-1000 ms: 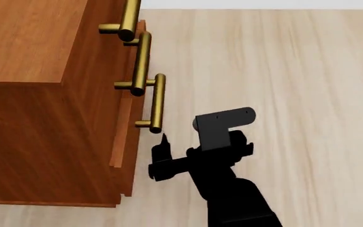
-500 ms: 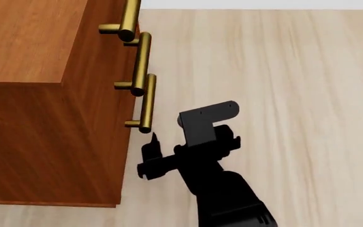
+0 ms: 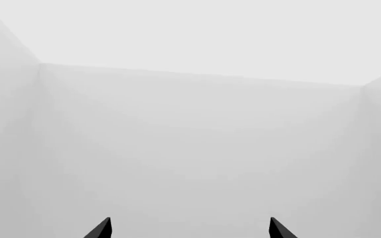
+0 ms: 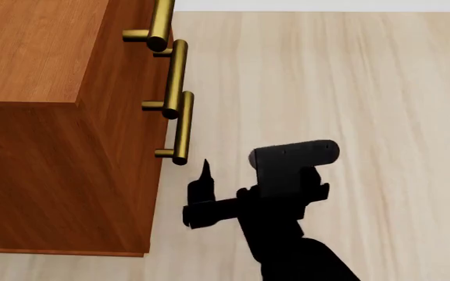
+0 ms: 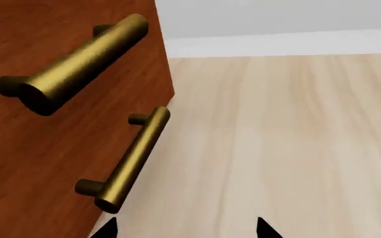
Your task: Close the bottom drawer of the cabinet and open the top drawer.
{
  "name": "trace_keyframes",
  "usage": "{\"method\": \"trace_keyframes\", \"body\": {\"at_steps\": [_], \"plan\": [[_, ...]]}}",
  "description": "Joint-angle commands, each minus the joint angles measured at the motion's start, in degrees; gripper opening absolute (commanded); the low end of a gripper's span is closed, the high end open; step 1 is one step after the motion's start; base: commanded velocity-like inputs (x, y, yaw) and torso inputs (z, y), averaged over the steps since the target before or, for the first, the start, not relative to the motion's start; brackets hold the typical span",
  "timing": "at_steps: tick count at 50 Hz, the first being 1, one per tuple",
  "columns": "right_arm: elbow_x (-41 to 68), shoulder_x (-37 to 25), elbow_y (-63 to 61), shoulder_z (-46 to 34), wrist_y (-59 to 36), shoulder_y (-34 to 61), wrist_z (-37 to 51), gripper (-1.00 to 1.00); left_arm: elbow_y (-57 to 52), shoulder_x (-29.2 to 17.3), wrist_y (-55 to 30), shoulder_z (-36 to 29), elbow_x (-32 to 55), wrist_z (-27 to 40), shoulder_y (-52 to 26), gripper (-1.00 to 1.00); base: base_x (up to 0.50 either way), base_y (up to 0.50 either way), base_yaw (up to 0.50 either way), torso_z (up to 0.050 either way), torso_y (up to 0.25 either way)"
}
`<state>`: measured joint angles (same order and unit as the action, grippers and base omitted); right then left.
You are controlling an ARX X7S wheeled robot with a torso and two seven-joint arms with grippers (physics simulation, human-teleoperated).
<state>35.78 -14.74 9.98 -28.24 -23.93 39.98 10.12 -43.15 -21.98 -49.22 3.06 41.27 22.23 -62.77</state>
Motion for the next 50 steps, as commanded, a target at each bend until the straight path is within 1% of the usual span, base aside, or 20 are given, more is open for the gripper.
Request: {"method": "trace_keyframes", "body": {"at_steps": [1,5,12,20,27,34,50], "plan": [[7.07,-2.70,-13.77,7.81,0.52,-6.87,7.90,1.00,0.14,0.44,0.16,-0.47,0.41,0.38,-0.28,1.00,0.00,0.00,0.00,0.000,0.000],[9.48,-2.61,-16.51,9.80,0.77,-7.95,9.16,1.00,0.32,0.48,0.14,-0.43,0.68,0.46,-0.60,1.00,0.00,0.00,0.00,0.000,0.000],[11.47,-2.56,-21.60,11.22,-1.01,-7.21,13.36,1.00,0.56,0.64,0.45,-0.69,0.66,0.62,-0.63,1.00,0.00,0.00,0.00,0.000,0.000],[17.51,0.48,-22.80,16.37,-0.11,-6.45,17.40,1.00,0.51,0.72,0.61,-1.14,0.74,0.78,-0.59,1.00,0.00,0.00,0.00,0.000,0.000],[22.76,2.19,-23.84,20.09,1.05,-6.12,18.85,1.00,0.44,0.46,0.40,-0.84,1.17,1.12,-0.97,1.00,0.00,0.00,0.00,0.000,0.000],[25.83,3.13,-27.21,21.85,1.38,-4.77,21.50,1.00,0.40,0.40,0.68,-1.17,1.12,1.15,-0.73,1.00,0.00,0.00,0.00,0.000,0.000],[38.58,8.34,-29.72,24.46,1.97,-1.90,25.71,1.00,0.54,-0.01,0.97,-1.81,1.08,1.24,-1.02,1.00,0.00,0.00,0.00,0.000,0.000]]}}
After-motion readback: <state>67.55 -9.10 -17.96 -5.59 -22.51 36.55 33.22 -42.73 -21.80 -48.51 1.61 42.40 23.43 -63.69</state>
